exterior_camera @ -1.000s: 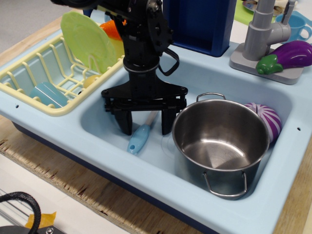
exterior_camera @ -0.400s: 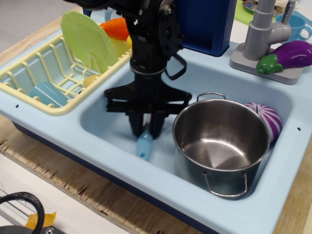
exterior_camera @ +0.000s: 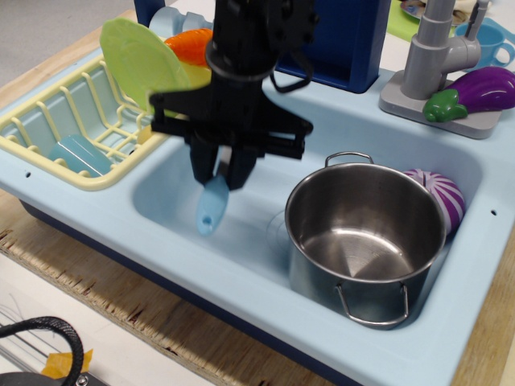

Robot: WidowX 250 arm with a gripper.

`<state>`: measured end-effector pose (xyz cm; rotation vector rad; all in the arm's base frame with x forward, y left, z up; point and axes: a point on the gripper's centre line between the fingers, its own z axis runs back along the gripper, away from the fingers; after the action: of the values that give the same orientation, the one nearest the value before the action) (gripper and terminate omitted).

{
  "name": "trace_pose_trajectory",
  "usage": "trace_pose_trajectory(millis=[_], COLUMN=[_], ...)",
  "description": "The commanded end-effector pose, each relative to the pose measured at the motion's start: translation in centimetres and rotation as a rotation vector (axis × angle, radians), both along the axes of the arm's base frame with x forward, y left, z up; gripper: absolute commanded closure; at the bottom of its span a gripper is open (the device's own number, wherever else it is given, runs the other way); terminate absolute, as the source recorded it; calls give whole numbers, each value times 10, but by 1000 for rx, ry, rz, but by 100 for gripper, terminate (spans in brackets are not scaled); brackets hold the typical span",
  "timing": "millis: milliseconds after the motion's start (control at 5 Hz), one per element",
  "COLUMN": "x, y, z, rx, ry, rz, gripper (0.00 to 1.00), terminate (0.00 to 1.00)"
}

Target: Put spoon in pot

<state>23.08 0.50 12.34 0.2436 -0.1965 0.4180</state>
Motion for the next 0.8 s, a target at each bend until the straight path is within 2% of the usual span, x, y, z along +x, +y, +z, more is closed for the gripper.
trace_pose_trajectory(millis=[0,200,400,600], x=[-1,-14,-20,-16], y=[-9,-25,-39,-54], z=[52,59,62,55], rx=[49,-3,-40,-100], ry=[-171,-289,-357,-458], rz=[5,61,89,76], gripper=[100,100,100,100], terminate=[0,0,0,0])
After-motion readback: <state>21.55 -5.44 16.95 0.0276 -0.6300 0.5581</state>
